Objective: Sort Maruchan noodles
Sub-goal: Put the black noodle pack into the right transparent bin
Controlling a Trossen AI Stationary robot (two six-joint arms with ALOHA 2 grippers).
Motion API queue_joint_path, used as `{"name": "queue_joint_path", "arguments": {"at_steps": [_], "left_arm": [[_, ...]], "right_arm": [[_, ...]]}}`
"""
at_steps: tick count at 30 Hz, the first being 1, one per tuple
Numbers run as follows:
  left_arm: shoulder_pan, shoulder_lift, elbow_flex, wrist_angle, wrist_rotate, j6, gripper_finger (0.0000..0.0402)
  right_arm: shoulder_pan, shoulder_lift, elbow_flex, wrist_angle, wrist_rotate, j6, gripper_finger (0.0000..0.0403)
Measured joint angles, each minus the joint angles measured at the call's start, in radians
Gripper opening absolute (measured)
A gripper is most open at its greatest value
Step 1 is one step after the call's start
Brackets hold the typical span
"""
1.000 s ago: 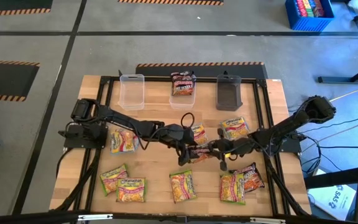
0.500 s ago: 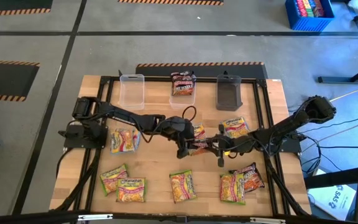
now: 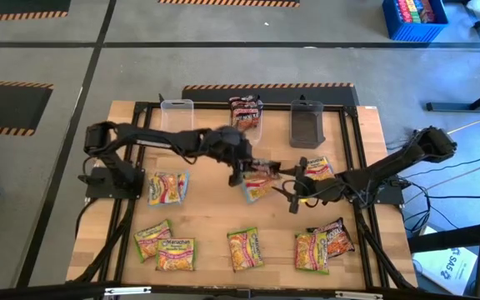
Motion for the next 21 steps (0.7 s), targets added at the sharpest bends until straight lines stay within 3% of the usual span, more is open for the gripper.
{"name": "queue_joint_path", "arguments": {"at_steps": [7, 14, 21], "left_arm": [[0.132, -0.098, -0.001, -0.091, -0.087, 0.169, 0.0106], [0.312, -0.056, 0.0, -0.015, -0.096, 0.33, 0.0106], [0.427, 0.018, 0.0, 0.006, 0.036, 0.356, 0.0105]], "right_arm": [[-0.007, -0.044, 0.01, -0.135, 0.07, 0.075, 0.0239], [-0.07, -0.034, 0.008, -0.257, 0.059, 0.17, 0.0239], [-0.14, -0.032, 0.008, -0.313, 0.016, 0.22, 0.0239]]}}
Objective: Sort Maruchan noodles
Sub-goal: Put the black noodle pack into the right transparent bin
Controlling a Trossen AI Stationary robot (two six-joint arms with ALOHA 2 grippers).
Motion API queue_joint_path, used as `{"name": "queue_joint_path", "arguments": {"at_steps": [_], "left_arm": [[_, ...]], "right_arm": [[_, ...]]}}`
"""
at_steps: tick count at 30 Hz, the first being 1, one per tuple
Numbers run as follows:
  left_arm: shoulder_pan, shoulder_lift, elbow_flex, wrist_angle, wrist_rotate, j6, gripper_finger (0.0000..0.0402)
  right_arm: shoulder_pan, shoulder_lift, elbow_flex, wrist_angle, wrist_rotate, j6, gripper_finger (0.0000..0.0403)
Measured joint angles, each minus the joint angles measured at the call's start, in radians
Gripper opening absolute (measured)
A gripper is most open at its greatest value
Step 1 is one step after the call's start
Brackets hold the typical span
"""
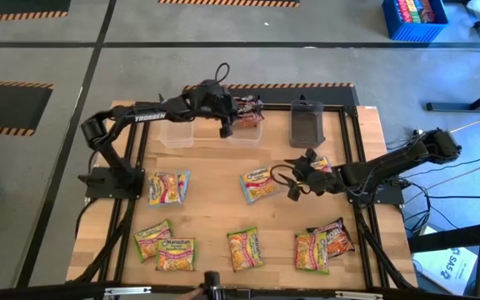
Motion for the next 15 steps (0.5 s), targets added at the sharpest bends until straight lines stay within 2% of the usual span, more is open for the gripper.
{"name": "queue_joint_path", "arguments": {"at_steps": [3, 10, 15], "left_arm": [[0.019, 0.013, 0.012, -0.035, 0.016, 0.0, 0.0105], [0.029, 0.032, 0.172, -0.254, 0.042, -0.004, 0.0105], [0.051, 0.105, 0.233, -0.288, 0.087, -0.016, 0.0105]], "right_arm": [[-0.014, 0.0, 0.0, 0.001, -0.013, -0.006, 0.0239], [-0.018, 0.0, 0.0, 0.001, -0.012, -0.015, 0.0239], [-0.016, 0.0, 0.0, -0.002, -0.012, 0.01, 0.0239]]}}
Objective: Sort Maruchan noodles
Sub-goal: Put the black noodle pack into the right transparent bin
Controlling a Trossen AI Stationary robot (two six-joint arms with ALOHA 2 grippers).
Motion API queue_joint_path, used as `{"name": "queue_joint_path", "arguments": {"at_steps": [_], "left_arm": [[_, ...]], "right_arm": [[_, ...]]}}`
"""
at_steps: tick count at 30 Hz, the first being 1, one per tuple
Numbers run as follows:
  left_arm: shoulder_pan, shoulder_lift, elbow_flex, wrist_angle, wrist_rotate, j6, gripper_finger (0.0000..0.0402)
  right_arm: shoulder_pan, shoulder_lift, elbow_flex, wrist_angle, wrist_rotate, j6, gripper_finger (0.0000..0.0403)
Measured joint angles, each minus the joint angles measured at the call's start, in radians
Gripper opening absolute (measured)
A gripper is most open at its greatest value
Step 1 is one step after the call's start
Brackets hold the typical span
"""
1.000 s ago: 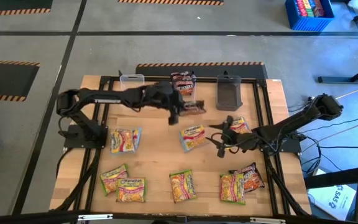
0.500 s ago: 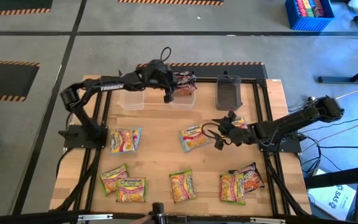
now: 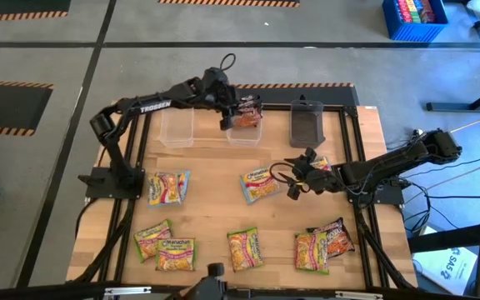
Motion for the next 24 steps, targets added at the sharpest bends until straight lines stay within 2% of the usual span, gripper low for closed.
{"name": "queue_joint_path", "arguments": {"at_steps": [6, 24], "left_arm": [[0.001, 0.088, 0.013, -0.001, -0.011, 0.002, 0.0105], [-0.014, 0.216, 0.015, 0.039, -0.072, 0.054, 0.0109]], "right_arm": [[0.0, 0.0, 0.0, -0.013, 0.0, 0.008, 0.0239], [0.0, 0.0, 0.0, -0.011, 0.0, 0.003, 0.0239]]}}
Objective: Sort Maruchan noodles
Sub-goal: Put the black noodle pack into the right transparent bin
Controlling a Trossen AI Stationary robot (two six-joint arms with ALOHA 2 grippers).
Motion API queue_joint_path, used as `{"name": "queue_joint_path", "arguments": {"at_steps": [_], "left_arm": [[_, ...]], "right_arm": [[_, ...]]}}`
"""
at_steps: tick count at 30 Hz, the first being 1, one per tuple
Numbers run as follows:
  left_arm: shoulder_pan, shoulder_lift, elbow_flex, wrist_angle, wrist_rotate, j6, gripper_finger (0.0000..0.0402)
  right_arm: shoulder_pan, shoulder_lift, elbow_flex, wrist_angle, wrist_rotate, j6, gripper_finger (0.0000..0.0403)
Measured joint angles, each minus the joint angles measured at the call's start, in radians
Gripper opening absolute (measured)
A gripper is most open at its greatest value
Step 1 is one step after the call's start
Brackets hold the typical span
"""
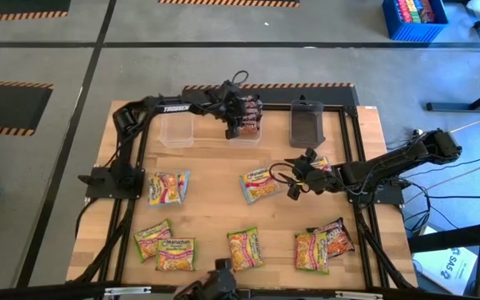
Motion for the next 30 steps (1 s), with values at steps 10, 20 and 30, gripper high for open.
{"name": "queue_joint_path", "arguments": {"at_steps": [10, 20, 30], "left_arm": [[-0.012, -0.008, -0.001, 0.026, -0.087, 0.02, 0.0172], [-0.049, -0.029, -0.001, 0.014, -0.173, -0.003, 0.0184], [-0.087, -0.116, -0.002, -0.016, -0.208, -0.013, 0.0185]], "right_arm": [[0.0, 0.0, 0.0, 0.0, 0.0, 0.0, 0.0239], [0.0, 0.0, 0.0, 0.0, -0.018, 0.0, 0.0239], [0.0, 0.0, 0.0, -0.006, -0.041, -0.006, 0.0239]]}}
